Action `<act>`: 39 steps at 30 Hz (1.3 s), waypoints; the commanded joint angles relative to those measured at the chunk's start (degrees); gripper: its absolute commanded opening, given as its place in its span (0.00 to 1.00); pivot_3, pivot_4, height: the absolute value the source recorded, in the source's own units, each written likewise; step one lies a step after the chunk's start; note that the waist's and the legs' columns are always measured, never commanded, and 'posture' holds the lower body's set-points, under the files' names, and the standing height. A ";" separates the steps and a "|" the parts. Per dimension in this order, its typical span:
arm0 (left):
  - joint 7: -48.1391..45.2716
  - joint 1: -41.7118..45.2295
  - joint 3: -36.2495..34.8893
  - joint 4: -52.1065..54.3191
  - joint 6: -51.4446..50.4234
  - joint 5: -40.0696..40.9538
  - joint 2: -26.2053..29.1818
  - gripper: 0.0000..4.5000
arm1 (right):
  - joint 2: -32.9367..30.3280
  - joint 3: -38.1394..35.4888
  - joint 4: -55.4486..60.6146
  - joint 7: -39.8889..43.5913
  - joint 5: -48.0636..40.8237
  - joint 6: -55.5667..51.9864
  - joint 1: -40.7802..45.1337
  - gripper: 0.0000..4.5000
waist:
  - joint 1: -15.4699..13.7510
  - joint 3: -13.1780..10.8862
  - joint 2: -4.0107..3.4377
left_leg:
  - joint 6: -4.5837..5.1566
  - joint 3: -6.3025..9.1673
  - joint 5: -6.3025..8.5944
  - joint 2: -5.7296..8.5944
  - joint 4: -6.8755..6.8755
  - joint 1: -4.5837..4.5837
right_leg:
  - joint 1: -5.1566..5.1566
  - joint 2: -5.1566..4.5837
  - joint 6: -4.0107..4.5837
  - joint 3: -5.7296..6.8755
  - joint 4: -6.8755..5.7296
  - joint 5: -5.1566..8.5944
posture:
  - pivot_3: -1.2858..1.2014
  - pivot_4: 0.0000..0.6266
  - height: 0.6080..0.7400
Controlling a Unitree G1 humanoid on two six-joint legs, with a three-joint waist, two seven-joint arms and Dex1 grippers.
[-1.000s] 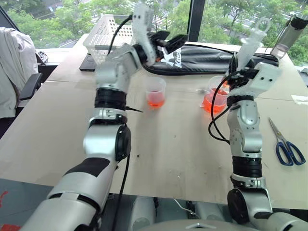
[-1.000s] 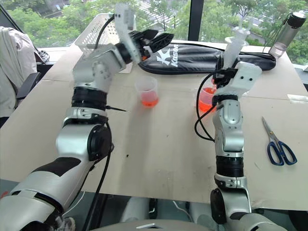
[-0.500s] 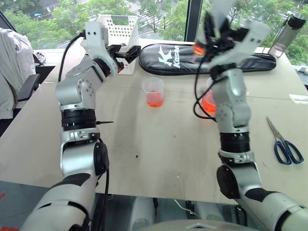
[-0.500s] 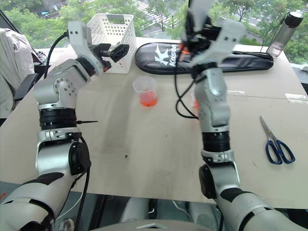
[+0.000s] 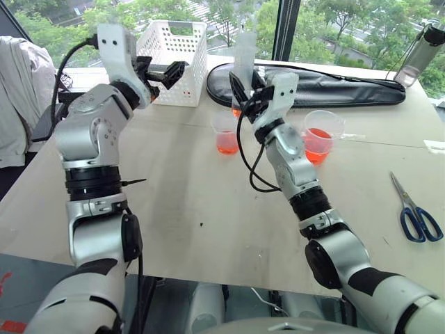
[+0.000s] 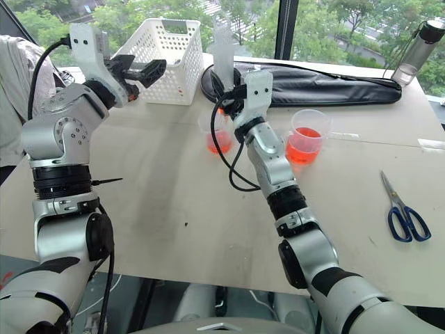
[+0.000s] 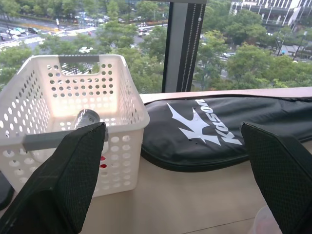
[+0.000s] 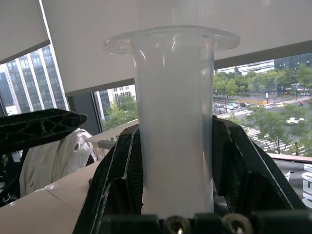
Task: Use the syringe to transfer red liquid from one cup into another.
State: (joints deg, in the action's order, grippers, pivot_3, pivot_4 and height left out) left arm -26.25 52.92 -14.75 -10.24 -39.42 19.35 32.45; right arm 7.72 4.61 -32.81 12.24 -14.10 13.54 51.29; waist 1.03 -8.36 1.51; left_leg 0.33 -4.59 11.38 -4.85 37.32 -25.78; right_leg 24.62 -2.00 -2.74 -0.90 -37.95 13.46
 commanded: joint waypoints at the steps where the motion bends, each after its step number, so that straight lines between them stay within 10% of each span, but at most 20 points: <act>1: -0.36 0.41 0.19 3.54 -0.47 0.68 1.14 1.00 | 7.73 0.01 -1.11 1.34 -1.17 3.91 3.79 0.33 | -0.07 0.00 0.00 | 0.00 0.00 0.00 0.00 0.00 0.00 | 0.00 0.00 0.00 0.00 0.00 0.00 | 0.52 0.24 0.88; 32: -8.09 13.62 12.24 -3.83 2.25 -3.39 0.45 1.00 | 11.17 4.63 -13.69 2.44 2.39 12.64 8.96 0.33 | -0.06 -0.03 -0.01 | 0.09 -0.01 0.06 0.00 -0.04 0.03 | 0.01 0.01 0.00 -0.01 0.01 0.00 | 0.52 0.24 0.88; 39: -10.56 15.89 14.13 -6.79 5.09 -4.51 -0.42 0.37 | 11.73 4.84 -14.85 2.53 2.53 13.01 9.82 0.33 | -0.05 -0.03 -0.01 | 0.11 -0.01 0.06 0.00 -0.03 0.04 | 0.00 0.01 0.00 -0.01 -0.01 0.00 | 0.52 0.24 0.88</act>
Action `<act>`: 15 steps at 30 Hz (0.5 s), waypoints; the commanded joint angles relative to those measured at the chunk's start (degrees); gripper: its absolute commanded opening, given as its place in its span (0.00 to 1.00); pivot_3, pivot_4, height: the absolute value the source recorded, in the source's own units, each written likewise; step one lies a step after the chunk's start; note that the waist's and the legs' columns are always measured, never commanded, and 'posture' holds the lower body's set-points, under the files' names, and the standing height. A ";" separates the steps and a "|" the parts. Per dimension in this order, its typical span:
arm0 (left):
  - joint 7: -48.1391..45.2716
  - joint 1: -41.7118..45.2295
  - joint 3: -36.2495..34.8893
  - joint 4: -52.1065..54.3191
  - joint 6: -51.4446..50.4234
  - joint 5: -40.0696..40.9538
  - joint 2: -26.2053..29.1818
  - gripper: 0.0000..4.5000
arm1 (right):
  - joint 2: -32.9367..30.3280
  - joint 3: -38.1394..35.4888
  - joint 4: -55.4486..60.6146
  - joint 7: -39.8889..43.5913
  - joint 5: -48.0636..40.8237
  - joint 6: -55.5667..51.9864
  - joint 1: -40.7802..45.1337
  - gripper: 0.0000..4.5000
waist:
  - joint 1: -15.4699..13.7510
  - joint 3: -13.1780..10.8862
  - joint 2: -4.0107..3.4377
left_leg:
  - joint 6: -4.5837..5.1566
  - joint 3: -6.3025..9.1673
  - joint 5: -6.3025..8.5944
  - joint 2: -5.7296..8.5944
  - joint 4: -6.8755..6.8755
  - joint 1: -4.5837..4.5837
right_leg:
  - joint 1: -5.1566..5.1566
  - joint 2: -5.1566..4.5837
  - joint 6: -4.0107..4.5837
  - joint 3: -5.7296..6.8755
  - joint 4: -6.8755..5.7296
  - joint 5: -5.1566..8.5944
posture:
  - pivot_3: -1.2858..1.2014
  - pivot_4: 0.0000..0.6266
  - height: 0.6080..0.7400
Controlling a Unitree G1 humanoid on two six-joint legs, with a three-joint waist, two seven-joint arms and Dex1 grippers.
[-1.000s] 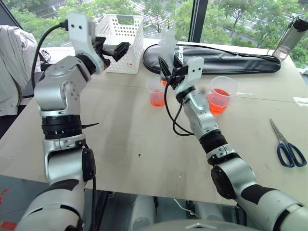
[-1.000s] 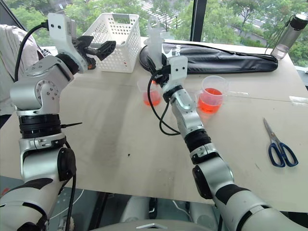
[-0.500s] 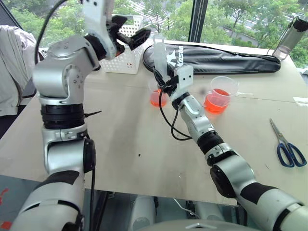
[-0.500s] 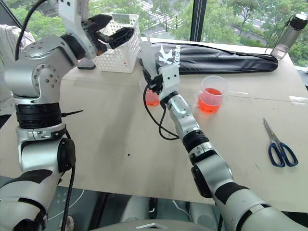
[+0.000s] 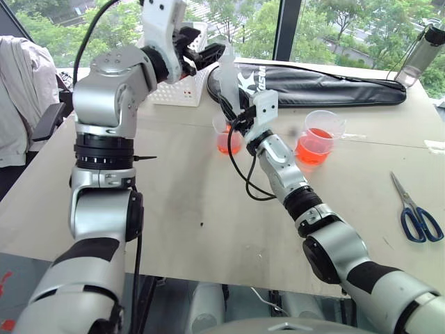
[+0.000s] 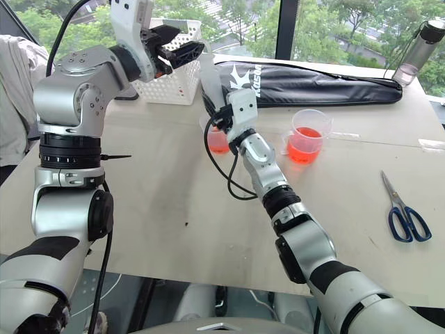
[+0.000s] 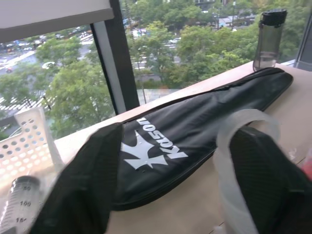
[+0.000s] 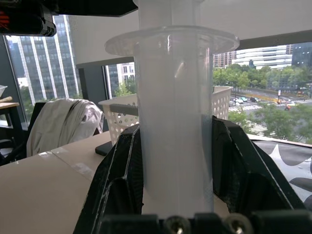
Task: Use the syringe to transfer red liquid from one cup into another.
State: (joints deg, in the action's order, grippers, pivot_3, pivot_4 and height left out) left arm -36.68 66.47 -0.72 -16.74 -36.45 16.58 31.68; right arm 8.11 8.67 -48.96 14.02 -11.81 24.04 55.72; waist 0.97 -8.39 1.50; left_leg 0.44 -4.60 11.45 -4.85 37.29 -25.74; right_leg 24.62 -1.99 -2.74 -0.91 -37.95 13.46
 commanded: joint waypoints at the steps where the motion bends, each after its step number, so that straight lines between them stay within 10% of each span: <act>1: -0.62 2.40 0.51 -0.39 2.52 -1.99 0.42 0.32 | 11.44 0.74 1.15 0.76 0.23 2.57 5.56 0.33 | 0.01 0.00 0.00 | 0.00 0.00 0.00 0.00 -0.01 0.00 | 0.00 0.00 0.00 0.00 0.00 0.00 | 0.52 0.24 0.88; 4: -1.77 2.37 1.27 -0.37 3.33 -2.54 0.70 0.01 | 11.66 0.49 0.75 0.83 -0.01 2.73 6.33 0.33 | 0.09 -0.01 -0.01 | -0.01 0.00 -0.01 0.00 -0.02 0.00 | 0.01 0.00 0.00 0.00 0.01 0.00 | 0.52 0.24 0.88; 15: -5.25 -0.85 2.93 5.99 4.99 -4.72 2.32 0.00 | 12.63 0.05 -1.13 2.01 -0.93 2.87 8.66 0.33 | 0.03 -0.01 -0.01 | 0.01 -0.01 0.00 0.00 -0.02 -0.01 | 0.01 0.00 0.00 -0.01 0.01 0.00 | 0.52 0.24 0.88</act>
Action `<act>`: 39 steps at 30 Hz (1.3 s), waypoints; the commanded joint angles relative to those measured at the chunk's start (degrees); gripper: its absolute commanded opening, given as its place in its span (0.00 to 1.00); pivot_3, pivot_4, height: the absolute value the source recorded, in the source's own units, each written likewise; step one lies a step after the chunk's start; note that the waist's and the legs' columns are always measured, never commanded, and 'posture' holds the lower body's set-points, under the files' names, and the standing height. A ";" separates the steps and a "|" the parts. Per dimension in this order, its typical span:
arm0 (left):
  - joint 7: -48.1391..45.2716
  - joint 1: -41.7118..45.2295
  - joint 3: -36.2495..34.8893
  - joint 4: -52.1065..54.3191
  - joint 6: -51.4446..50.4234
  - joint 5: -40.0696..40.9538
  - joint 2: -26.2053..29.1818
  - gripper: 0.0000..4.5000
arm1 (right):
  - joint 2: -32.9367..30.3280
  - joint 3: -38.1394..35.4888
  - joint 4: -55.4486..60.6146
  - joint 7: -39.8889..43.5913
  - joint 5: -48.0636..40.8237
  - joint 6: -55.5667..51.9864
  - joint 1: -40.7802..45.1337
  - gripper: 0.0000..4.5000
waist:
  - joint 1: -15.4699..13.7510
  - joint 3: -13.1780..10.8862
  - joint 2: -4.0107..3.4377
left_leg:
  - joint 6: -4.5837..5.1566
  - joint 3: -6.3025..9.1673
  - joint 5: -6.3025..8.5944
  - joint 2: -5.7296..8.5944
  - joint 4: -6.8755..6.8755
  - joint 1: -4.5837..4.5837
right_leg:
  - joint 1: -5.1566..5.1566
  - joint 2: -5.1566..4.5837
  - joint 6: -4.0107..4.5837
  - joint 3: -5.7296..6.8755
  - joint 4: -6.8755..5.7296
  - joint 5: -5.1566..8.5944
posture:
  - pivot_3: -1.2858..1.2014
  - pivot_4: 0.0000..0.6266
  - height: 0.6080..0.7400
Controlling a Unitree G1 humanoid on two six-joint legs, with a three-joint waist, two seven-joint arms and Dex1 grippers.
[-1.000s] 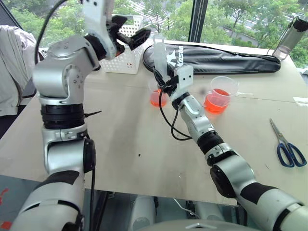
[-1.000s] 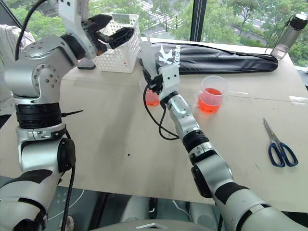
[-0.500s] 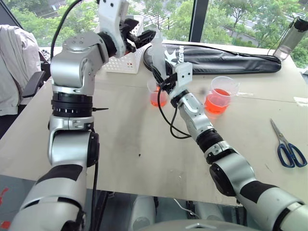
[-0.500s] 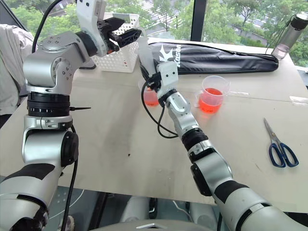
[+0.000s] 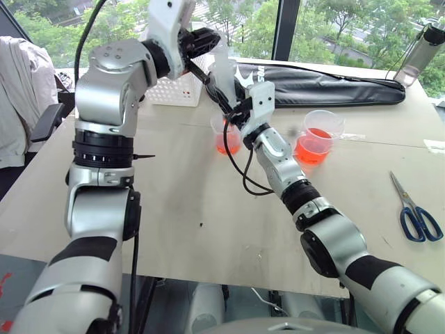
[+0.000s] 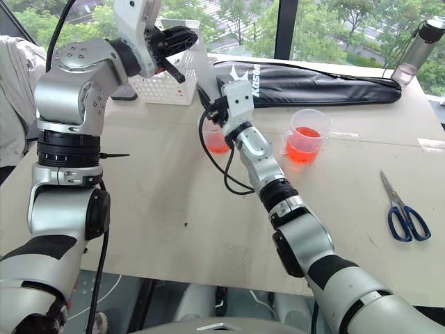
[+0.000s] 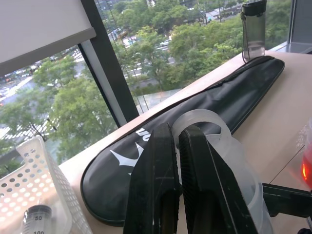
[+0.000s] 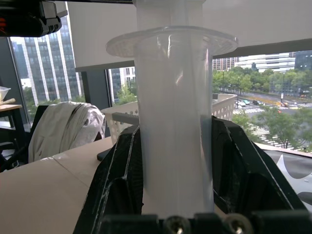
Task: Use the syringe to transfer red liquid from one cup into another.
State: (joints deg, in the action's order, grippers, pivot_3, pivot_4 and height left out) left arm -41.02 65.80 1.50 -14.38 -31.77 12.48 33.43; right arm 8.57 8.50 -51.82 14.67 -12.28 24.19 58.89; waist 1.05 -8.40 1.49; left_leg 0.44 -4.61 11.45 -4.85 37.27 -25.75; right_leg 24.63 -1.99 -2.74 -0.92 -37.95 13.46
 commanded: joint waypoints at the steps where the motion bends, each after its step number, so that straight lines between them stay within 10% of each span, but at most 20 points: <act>1: -1.13 -0.55 0.76 4.39 -0.08 -0.58 0.64 0.00 | 12.18 0.16 1.67 1.46 -0.54 2.70 5.67 0.33 | -0.05 0.00 0.00 | 0.01 0.00 0.01 0.00 0.00 0.00 | 0.00 0.00 0.00 0.00 0.00 0.00 | 0.52 0.24 0.88; 39: -3.20 -9.42 -3.00 7.19 -6.09 3.51 -0.40 0.00 | 10.68 -1.39 2.00 0.93 -0.66 3.71 8.24 0.33 | -0.03 0.00 0.00 | 0.02 0.01 0.01 0.00 0.00 0.00 | 0.00 0.00 0.00 0.00 0.00 0.00 | 0.52 0.24 0.88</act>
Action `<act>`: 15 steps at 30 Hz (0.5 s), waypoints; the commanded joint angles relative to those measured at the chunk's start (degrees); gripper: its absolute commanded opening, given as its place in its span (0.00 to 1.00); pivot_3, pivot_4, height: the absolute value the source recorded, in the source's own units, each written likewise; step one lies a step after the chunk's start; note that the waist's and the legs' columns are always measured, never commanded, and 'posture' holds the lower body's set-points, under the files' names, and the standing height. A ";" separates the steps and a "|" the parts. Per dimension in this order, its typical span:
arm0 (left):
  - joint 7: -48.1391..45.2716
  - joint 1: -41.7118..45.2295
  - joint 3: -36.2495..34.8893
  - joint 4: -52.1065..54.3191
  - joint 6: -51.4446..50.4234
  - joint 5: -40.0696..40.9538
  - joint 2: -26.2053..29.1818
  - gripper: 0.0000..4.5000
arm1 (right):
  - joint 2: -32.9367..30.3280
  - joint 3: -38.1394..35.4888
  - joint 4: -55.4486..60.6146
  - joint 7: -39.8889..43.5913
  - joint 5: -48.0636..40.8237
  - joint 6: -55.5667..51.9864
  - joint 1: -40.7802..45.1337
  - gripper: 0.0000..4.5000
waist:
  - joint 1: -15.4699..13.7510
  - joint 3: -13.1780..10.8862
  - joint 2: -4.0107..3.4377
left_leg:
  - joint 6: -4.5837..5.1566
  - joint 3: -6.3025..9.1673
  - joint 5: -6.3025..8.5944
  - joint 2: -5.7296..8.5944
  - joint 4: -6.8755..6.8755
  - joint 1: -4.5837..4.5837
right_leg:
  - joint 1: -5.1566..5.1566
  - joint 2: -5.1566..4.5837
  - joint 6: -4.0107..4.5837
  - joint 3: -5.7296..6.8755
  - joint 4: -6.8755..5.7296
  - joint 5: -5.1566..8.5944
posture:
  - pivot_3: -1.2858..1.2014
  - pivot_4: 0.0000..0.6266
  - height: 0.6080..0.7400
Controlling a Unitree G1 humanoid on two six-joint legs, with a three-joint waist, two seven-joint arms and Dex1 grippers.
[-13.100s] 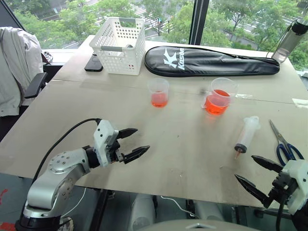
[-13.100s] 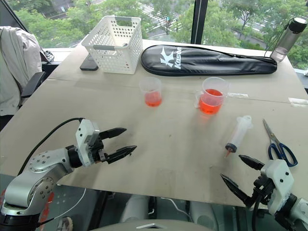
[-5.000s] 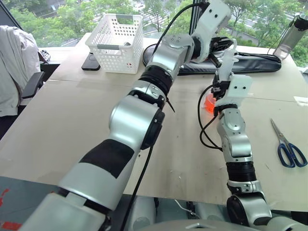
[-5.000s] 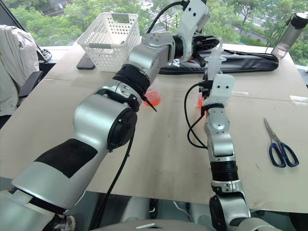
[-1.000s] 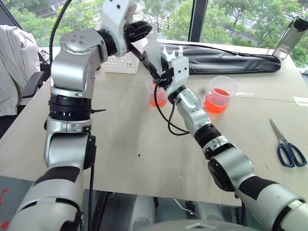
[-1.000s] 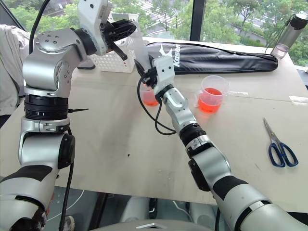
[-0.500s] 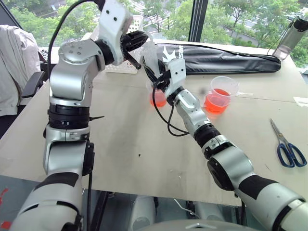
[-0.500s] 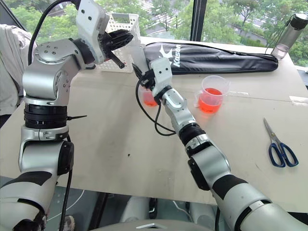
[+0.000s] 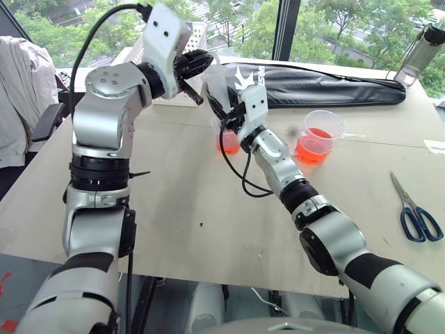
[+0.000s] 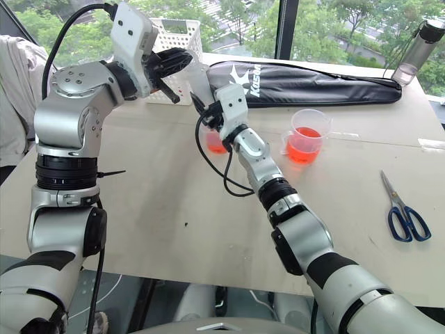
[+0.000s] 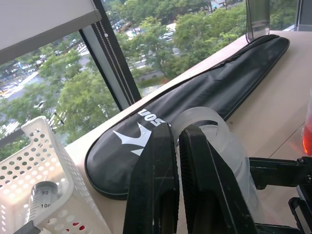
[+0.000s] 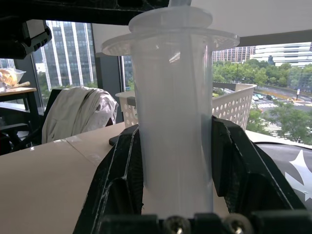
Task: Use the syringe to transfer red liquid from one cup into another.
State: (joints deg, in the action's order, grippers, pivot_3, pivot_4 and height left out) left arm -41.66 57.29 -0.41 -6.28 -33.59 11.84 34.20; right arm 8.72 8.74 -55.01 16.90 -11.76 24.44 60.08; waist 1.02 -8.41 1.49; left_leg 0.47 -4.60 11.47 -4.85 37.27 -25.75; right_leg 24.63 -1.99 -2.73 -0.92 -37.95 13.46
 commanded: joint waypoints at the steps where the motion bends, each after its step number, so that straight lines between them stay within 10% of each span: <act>1: -2.59 -0.51 -2.52 -0.91 -5.44 5.54 -1.33 0.00 | 10.47 -1.56 5.23 -1.34 -1.08 3.47 6.92 0.33 | 0.01 0.00 0.00 | 0.00 0.00 0.00 0.00 0.00 0.00 | 0.00 0.00 0.00 0.00 0.00 0.00 | 0.52 0.24 0.88; 11: -3.11 -1.63 -16.87 -0.81 -15.51 18.07 3.13 0.99 | 9.85 -1.49 6.11 -2.14 -0.64 3.25 5.94 0.32 | 1.14 0.00 0.00 | -0.02 0.06 -0.01 -0.01 -0.02 0.00 | -0.01 0.00 0.00 0.03 0.00 0.00 | 0.52 0.24 0.88; 15: -4.51 -6.35 -14.99 2.51 -16.38 19.65 3.83 1.00 | 9.68 -1.42 6.25 -2.14 -0.63 3.08 5.89 0.32 | 1.30 0.00 0.00 | -0.03 0.05 -0.02 -0.01 -0.02 0.01 | -0.01 -0.01 0.00 0.03 -0.01 0.00 | 0.52 0.24 0.88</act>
State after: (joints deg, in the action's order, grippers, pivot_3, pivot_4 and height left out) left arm -45.37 51.21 -15.75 -7.09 -49.74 29.76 37.61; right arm 8.96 7.91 -51.79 14.70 -11.87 25.78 62.06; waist 2.32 -8.41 1.48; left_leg 0.43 -4.56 11.45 -4.87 37.24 -25.74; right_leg 24.62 -2.00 -2.73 -0.88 -37.96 13.46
